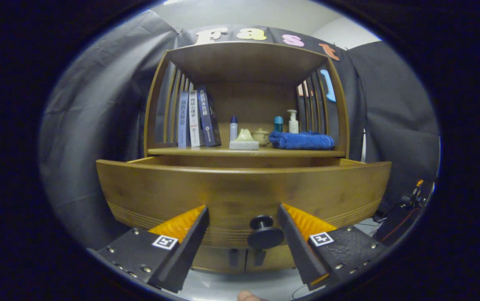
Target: Pull open the drawer, take out the items inside it, and place them on the countertop above the cabinet.
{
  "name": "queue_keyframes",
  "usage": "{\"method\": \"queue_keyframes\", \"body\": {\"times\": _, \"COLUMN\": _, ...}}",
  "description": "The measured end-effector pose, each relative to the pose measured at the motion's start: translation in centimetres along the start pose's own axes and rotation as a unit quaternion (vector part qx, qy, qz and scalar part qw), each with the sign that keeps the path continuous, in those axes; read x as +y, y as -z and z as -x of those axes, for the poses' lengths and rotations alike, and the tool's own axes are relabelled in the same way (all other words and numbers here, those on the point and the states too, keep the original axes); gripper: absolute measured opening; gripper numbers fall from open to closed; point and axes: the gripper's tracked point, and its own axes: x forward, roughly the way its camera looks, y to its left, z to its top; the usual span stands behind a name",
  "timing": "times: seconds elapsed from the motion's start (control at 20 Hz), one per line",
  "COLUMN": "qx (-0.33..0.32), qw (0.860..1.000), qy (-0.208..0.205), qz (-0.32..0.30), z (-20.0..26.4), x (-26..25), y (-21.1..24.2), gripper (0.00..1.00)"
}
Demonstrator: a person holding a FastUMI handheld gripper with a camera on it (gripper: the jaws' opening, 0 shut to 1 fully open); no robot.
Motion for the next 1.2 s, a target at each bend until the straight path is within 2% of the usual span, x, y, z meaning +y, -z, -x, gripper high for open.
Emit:
{"method": "queue_keyframes", "body": {"times": 0.05, "qx": -0.017, "qw": 1.000, "qy": 0.004, "qz": 0.003, "z": -0.9, "x": 0.3, "y": -0.8, "gripper": 0.99}}
{"method": "queue_keyframes", "body": {"times": 0.1, "qx": -0.003, "qw": 1.000, "qy": 0.006, "qz": 0.013, "z": -1.1, "x": 0.3, "y": -0.2, "gripper": 0.99}}
{"method": "queue_keyframes", "body": {"times": 0.4, "qx": -0.013, "qw": 1.000, "qy": 0.009, "qz": -0.004, "z": -3.6, "x": 0.8, "y": -0.7, "gripper": 0.99}}
{"method": "queue_keyframes", "body": {"times": 1.2, "qx": -0.065, "qw": 0.998, "qy": 0.013, "qz": 0.006, "z": -9.7, "x": 1.2, "y": -1.7, "gripper": 0.99}}
